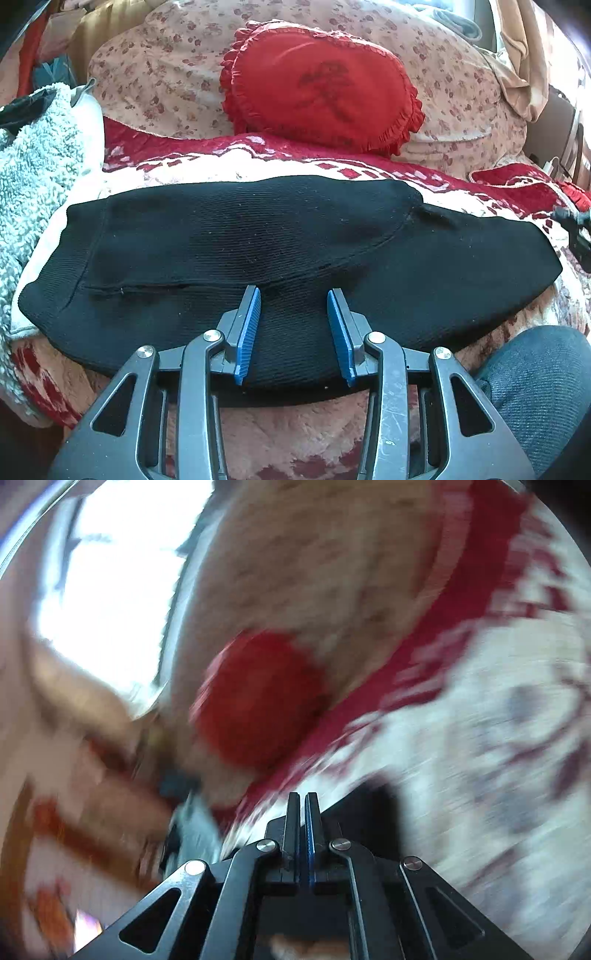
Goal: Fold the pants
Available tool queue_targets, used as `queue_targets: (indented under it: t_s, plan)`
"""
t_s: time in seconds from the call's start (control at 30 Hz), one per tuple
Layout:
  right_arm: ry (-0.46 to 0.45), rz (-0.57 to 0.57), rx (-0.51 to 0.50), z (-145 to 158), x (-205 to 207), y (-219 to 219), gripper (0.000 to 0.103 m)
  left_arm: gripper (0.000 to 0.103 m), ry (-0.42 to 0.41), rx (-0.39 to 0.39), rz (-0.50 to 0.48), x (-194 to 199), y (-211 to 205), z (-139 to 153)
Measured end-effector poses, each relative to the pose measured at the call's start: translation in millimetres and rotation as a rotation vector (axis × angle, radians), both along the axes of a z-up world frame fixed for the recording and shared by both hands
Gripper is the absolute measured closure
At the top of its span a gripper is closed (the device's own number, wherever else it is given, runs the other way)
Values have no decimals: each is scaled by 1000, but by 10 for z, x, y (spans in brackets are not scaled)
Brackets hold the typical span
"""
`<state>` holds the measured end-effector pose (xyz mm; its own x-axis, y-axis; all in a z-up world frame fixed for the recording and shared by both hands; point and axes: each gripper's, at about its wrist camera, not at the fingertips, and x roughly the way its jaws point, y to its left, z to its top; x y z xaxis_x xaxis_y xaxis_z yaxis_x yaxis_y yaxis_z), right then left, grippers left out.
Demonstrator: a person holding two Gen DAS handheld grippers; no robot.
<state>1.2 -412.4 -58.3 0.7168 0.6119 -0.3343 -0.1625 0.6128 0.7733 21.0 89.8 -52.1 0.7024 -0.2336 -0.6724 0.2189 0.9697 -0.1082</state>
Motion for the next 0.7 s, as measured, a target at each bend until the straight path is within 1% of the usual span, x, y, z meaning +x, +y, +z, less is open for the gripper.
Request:
queue_targets:
  t_s: [0.03,0.07,0.1,0.13,0.17,0.2,0.23,0.27,0.3,0.33,0.37,0.4,0.43,0.47,0.5,0.53,0.57,0.63,0.67,0.7]
  plan:
    - [43,16,-105,-21,12,141,101,66,1,-2,-1,5,5,2]
    - [98,5,-187,-81,27,205,101,66,4,-5,-2,8,11,4]
    - [219,-46,-364,-223,66,264,103,66,9,-10,-4,14,19,8]
    - [214,-57,-380,-247,53,275,103,66,14,-6,-7,18,17,20]
    - [180,-92,-355,-185,-1,266,103,66,18,-3,-9,16,18,44]
    - [176,-116,-376,-119,-44,267,102,66,20,-10,-7,2,29,82]
    - [137,-138,-432,16,-116,351,102,66,12,-29,-3,-44,57,147]
    - [88,-134,-461,116,-199,417,102,66,-5,-28,-5,-85,66,186]
    - [43,-124,-485,206,-302,444,101,65,-31,-7,-8,-137,58,218]
    - [20,-113,-501,255,-335,475,101,65,-42,8,-10,-160,49,216]
    - [0,-96,-521,276,-394,549,100,59,-42,30,-14,-170,40,182]
    - [10,-72,-552,242,-436,666,99,53,-11,39,-10,-137,43,104]
    - [36,-55,-570,153,-431,707,99,49,18,39,-5,-100,53,37]
    - [103,-34,-618,23,-390,786,99,48,0,32,-8,-96,62,2]
    - [148,-33,-652,-88,-342,771,99,46,-6,38,-11,-95,47,1]
    - [148,-38,-643,-145,-335,755,99,45,-2,46,-13,-81,32,1]
    - [136,-50,-620,-104,-361,723,99,43,1,44,-13,-66,28,3]
    - [96,-114,-576,50,-479,584,99,43,8,25,-12,-47,51,0]
    - [52,-168,-514,138,-589,464,99,42,7,19,-12,-44,59,0]
    - [38,-202,-470,175,-655,385,97,42,2,17,-12,-49,60,-3]
